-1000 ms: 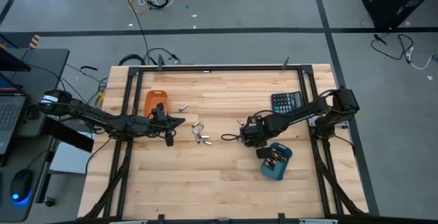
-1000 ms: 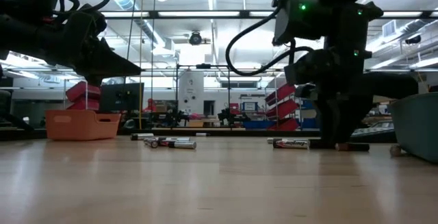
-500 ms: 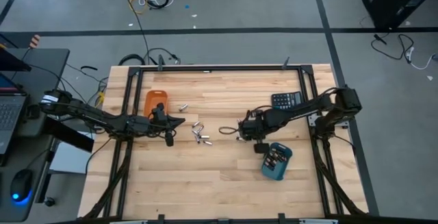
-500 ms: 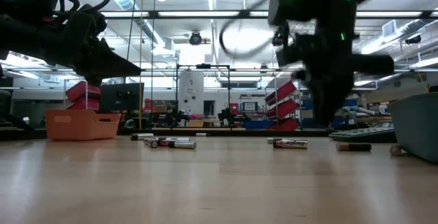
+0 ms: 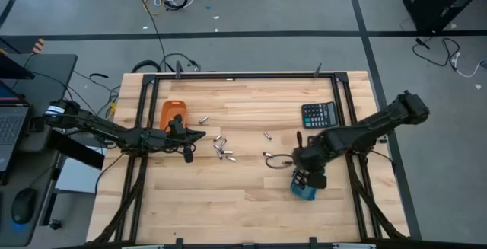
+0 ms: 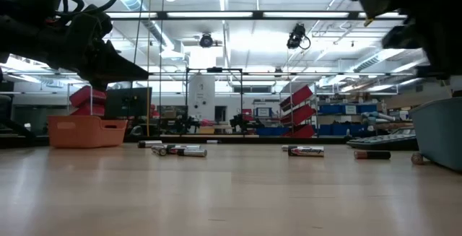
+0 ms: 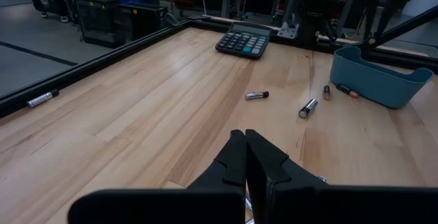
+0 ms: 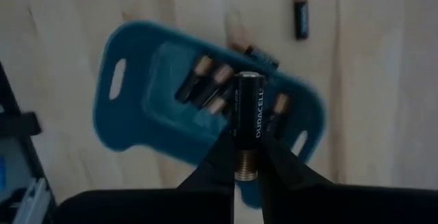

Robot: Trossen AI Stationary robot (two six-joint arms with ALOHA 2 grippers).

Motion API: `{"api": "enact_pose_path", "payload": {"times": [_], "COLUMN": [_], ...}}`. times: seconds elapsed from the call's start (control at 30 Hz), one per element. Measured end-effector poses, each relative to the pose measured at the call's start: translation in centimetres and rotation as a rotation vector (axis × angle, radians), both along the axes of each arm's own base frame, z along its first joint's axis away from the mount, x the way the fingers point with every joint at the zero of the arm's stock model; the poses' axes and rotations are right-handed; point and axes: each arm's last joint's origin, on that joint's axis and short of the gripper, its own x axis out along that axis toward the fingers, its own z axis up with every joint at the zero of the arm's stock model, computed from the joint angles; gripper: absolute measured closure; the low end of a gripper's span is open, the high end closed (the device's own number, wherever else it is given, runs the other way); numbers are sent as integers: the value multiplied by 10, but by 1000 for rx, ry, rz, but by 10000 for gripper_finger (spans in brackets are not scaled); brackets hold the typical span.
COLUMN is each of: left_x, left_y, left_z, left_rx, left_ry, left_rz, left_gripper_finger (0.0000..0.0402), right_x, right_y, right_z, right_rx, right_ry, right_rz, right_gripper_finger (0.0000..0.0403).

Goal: Sort batteries
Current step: Put the black battery into the blue bin

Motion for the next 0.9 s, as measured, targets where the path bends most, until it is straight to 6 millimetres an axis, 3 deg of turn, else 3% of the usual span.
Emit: {"api": "enact_pose_path", "payload": {"times": [0.13,0.27,0.4,0.67,0.9], "left_x": [0,0,0,0,0], "left_y": [0,0,0,0,0], "left_z": [0,0,0,2,2], "left_rx": [1,0,-5,-12,-14], "left_ry": [0,-1,-3,-19,-22], "left_rz": [3,3,3,4,4], "left_gripper_finger": [401,401,401,401,401], "right_x": [-10,-12,-9,37,66], "right_y": [6,10,11,2,4], "right_z": [-2,-11,-14,-5,-56], "right_rx": [-64,-75,-87,-185,-70], "right_ry": [-26,3,-15,-429,-255], "right_rz": [-131,-154,-128,-158,-42], "right_gripper_finger": [325,260,235,270,327]}}
